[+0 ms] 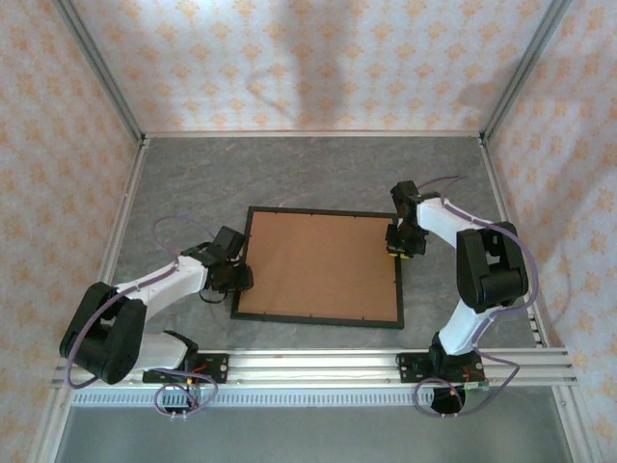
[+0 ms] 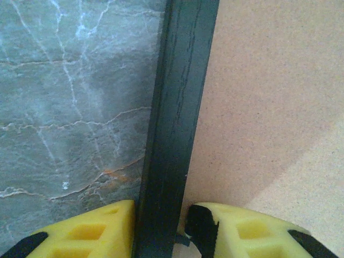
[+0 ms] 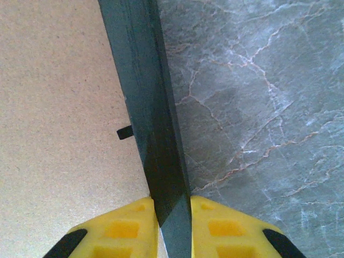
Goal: Put the photo into the frame
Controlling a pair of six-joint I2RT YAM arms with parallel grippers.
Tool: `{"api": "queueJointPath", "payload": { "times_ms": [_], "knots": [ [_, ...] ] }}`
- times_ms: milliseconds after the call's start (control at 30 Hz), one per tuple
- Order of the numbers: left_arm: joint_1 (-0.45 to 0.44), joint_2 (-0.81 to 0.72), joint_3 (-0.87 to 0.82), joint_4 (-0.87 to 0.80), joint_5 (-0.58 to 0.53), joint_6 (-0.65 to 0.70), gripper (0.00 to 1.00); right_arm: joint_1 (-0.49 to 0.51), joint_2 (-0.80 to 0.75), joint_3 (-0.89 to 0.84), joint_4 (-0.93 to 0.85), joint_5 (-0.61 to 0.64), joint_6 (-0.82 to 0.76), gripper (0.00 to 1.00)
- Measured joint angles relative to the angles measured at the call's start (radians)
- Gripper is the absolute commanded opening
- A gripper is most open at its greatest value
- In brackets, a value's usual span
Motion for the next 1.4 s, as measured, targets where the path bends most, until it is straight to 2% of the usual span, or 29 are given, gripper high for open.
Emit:
{"api": "queueJointPath", "payload": {
  "times_ms": [67, 200, 367, 533, 733, 900, 1067, 1200, 1300, 1400],
  "knots": [
    [-0.001, -0.011, 0.000, -0.002, -0.006, -0.002, 0.42, 0.000, 0.000, 0.000, 0.000, 0.001, 0.000, 0.18],
    [-0.011, -0.055, 0.000, -0.026, -0.047, -0.008, 0.54, 0.004, -0.001, 0.002, -0.001, 0.006, 0.000, 0.18],
    [-0.032, -0.172, 0.025, -0.064, -0.115, 0.003, 0.63, 0.013, 0.008, 0.018, 0.022, -0.013, 0.013, 0.19],
    [-0.032, -0.263, 0.077, -0.053, -0.127, 0.027, 0.65, 0.030, 0.068, 0.088, 0.055, -0.067, 0.041, 0.20],
    [-0.053, -0.249, 0.111, 0.018, -0.063, 0.047, 0.63, 0.066, 0.174, 0.224, 0.096, -0.130, 0.062, 0.25],
    [-0.174, -0.182, 0.144, 0.072, -0.035, 0.101, 0.63, 0.072, 0.175, 0.256, 0.097, -0.119, 0.057, 0.40],
    [-0.383, -0.072, 0.200, 0.131, -0.053, 0.233, 0.63, 0.065, 0.102, 0.226, 0.069, -0.051, 0.035, 0.66],
    [-0.542, 0.061, 0.258, 0.169, -0.071, 0.397, 0.64, 0.019, -0.027, 0.115, 0.071, -0.080, 0.038, 0.83],
    [-0.619, 0.176, 0.312, 0.176, -0.070, 0.523, 0.64, -0.012, -0.105, 0.043, 0.069, -0.090, 0.043, 0.87],
    [-0.655, 0.276, 0.360, 0.171, -0.070, 0.631, 0.64, -0.012, -0.141, 0.008, 0.068, -0.090, 0.045, 0.87]
  ]
}}
